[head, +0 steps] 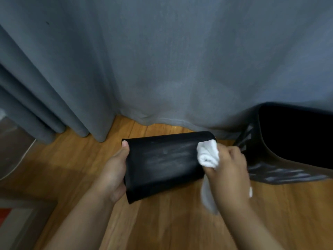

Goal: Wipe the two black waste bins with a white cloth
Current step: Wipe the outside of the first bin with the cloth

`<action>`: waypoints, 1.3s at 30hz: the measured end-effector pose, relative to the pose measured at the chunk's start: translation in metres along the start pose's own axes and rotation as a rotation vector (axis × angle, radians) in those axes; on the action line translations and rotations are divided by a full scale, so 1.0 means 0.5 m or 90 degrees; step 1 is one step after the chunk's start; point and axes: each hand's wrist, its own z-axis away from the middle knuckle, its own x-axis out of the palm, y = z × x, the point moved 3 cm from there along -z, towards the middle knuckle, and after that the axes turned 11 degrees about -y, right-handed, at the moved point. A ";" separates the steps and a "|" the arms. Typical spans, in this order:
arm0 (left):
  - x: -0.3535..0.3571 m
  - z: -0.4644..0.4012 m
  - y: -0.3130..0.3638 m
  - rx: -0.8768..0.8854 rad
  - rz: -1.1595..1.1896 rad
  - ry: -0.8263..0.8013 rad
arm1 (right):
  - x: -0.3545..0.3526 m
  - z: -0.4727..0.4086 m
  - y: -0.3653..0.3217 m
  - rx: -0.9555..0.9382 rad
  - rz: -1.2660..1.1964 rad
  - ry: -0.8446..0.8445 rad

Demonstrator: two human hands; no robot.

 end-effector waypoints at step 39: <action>-0.026 -0.001 -0.052 -0.009 0.058 -0.004 | 0.084 0.103 -0.189 -0.262 -0.052 -0.115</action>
